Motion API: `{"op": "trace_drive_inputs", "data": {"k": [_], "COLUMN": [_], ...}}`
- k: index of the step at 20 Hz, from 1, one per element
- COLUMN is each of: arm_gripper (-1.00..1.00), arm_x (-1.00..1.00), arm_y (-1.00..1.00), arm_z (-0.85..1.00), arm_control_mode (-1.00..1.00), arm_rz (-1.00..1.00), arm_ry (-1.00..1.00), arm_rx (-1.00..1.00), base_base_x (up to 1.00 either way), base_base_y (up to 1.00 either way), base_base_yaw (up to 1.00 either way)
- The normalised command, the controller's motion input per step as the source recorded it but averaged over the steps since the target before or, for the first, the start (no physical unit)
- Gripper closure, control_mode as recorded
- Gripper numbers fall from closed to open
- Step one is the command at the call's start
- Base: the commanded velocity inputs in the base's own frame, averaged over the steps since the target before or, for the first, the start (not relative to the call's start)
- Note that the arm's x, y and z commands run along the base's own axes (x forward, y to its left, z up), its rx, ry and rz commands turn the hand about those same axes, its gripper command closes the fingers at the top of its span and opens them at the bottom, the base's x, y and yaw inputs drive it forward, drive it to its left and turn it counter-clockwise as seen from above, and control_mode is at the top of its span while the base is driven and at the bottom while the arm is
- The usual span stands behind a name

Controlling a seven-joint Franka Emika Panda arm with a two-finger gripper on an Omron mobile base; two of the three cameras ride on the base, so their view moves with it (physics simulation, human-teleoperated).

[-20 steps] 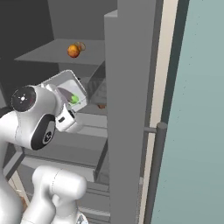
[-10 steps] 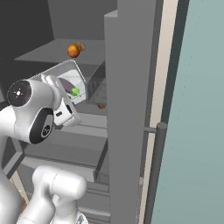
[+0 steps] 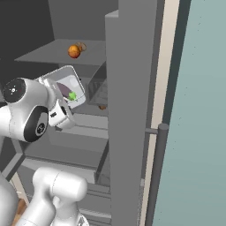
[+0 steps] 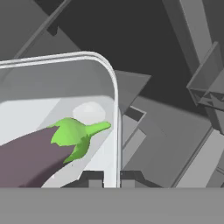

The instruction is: Place the tupperware on the second highest shelf of the fridge. Make space for the tupperware among the existing items by rearranging them on the shelves if needed. Close the fridge door when finished.

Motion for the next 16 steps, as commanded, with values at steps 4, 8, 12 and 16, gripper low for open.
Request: {"op": "trace_drive_inputs", "data": {"k": [4, 8, 12, 16], "arm_gripper": [1.00, 1.00, 1.00, 1.00], "arm_x": [0.14, 0.48, 0.66, 0.63], "arm_y": [0.21, 0.00, 0.00, 0.00], "arm_z": [-0.43, -0.56, -0.56, -0.38], "arm_control_mode": [-1.00, -1.00, -1.00, -1.00], "arm_rz": [-0.01, -0.06, -0.05, -0.03], "arm_ry": [0.06, 0.15, 0.18, 0.15], "arm_rx": [0.00, 0.04, 0.05, 0.06], "base_base_x": [0.00, 0.00, 0.00, 0.00], "base_base_y": [0.00, 0.00, 0.00, 0.00], "base_base_yaw": [0.00, 0.00, 0.00, 0.00]}}
